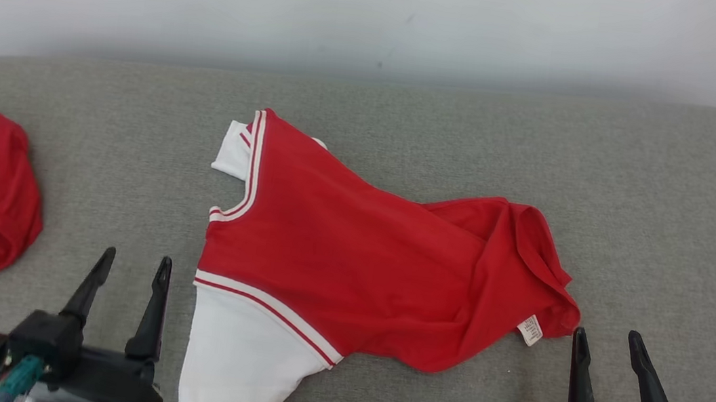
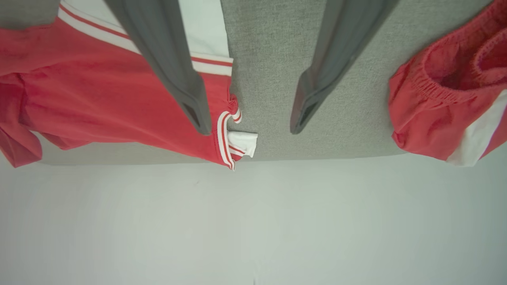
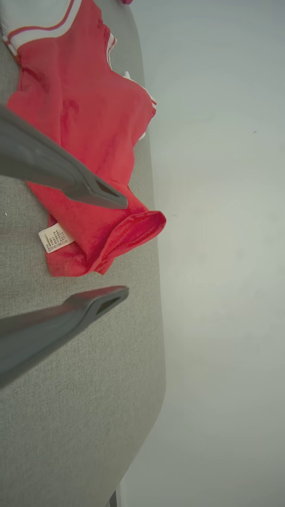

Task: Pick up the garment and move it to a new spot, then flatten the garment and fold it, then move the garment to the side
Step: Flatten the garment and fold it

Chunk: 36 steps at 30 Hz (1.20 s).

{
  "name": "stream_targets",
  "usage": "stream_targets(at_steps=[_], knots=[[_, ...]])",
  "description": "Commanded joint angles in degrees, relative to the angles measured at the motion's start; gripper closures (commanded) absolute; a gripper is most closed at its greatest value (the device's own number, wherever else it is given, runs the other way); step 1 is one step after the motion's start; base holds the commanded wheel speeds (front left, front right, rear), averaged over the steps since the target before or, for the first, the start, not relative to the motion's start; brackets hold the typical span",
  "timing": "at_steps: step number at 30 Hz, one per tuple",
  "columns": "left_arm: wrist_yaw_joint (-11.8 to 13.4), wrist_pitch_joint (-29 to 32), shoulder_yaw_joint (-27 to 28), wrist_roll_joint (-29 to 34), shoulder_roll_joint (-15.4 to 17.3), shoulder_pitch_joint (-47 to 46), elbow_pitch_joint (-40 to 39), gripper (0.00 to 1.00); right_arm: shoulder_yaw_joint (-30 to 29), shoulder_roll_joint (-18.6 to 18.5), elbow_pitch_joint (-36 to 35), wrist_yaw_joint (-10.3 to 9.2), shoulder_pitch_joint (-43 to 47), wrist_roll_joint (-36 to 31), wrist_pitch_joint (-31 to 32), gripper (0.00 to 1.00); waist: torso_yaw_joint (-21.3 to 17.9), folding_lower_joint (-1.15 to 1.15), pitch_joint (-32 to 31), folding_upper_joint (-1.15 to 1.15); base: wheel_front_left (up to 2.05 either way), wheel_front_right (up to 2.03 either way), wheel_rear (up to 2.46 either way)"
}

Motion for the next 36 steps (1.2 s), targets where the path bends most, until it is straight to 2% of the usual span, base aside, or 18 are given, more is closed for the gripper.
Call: stream_targets(at_steps=[1,10,22,23,24,31,36], knots=[[0.07,-0.18,-0.28,-0.54,0.63,-1.45,0.67,0.0,0.11,0.09,0.11,0.07,-0.68,-0.03,-0.03,0.0,-1.01,-0.01,0.71,0.0,0.0,0.0,0.0],[0.09,-0.19,-8.2,-4.03,5.22,-9.34,13.57,0.0,0.4,0.31,1.73,0.07,-1.95,0.34,-0.03,0.0,-5.37,-0.01,2.62,0.0,0.0,0.0,0.0],[0.1,1.55,-16.18,-11.06,7.59,-15.67,28.08,0.0,0.54,0.39,2.63,0.06,-2.37,1.43,-0.03,0.0,-8.03,-0.01,3.6,0.0,0.0,0.0,0.0],[0.09,1.46,-16.89,-11.82,7.74,-16.13,28.48,0.79,0.46,0.39,2.64,0.06,-2.38,1.43,-0.03,0.0,-8.07,-0.01,3.6,0.0,0.0,0.0,0.0],[0.1,1.27,-17.57,-12.63,7.88,-16.48,28.84,1.0,0.35,0.39,2.71,0.07,-2.42,1.4,-0.03,0.0,-8.06,-0.01,3.57,0.0,0.0,0.0,0.0],[0.1,0.25,-20.73,-16.04,8.13,-17.86,29.65,1.0,-0.41,0.37,2.95,0.07,-1.61,1.4,-0.03,0.0,-6.32,-0.01,2.27,0.0,0.0,0.0,0.0],[0.45,-0.17,-18.73,-16.74,8.02,-15.81,27.06,1.0,-1.25,0.36,2.84,0.06,-0.55,1.57,-0.03,0.0,-3.25,-0.01,1.01,0.0,0.0,0.0,0.0]])
